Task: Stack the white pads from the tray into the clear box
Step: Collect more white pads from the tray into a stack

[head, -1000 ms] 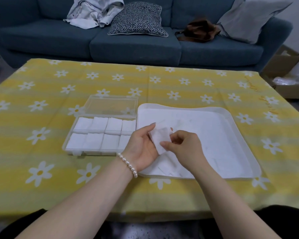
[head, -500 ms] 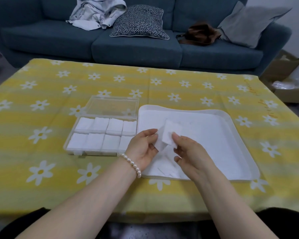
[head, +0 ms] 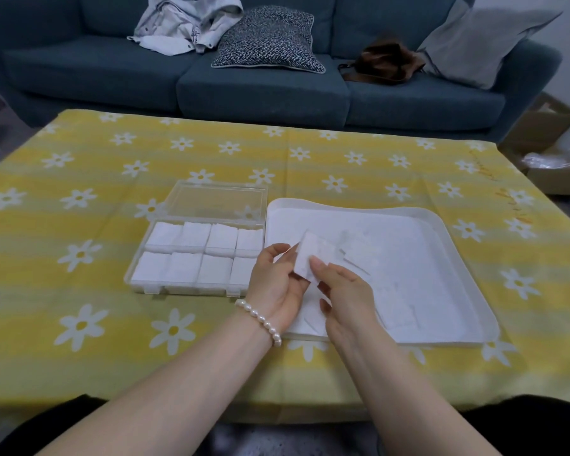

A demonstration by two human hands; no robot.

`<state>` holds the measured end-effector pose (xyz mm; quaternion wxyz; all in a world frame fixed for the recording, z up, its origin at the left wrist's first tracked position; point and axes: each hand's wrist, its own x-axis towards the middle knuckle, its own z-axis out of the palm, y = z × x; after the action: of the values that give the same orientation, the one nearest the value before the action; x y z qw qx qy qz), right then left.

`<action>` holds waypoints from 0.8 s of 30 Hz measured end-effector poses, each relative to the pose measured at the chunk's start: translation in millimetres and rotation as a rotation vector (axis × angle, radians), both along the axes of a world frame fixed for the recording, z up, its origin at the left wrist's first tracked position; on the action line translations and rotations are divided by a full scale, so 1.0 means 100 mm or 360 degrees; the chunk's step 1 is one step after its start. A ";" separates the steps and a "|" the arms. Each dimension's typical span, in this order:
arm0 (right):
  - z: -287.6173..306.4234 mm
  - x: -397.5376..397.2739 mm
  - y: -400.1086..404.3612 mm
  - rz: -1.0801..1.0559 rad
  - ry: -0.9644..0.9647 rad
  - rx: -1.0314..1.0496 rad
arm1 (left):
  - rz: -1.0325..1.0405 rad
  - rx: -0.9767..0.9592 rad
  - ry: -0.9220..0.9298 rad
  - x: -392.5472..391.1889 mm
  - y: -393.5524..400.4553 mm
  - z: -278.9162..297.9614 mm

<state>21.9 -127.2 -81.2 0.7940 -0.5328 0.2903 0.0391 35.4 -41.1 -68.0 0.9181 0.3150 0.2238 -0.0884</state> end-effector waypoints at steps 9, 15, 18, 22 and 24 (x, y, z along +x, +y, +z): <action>0.02 0.00 0.02 -0.0051 -0.0021 -0.0137 | -0.0048 -0.0225 -0.0001 -0.01 0.06 -0.01; -0.02 -0.02 0.05 -0.0079 -0.0070 -0.0320 | -0.0076 -0.0049 0.0010 -0.07 0.06 -0.02; -0.03 -0.02 0.03 0.0002 -0.0054 -0.0239 | -0.0066 0.0039 0.0050 -0.12 0.08 -0.06; 0.01 0.01 -0.03 0.0115 -0.0099 -0.0145 | -0.0093 0.0197 -0.0003 -0.16 0.13 -0.06; 0.04 0.04 -0.04 0.0103 -0.0103 -0.0207 | -0.0121 0.0402 -0.0060 -0.18 0.18 -0.08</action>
<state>25.8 -131.3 -77.4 0.7650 -0.5934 0.2489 0.0284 17.8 -22.9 -76.3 0.8712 0.4378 0.2038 -0.0882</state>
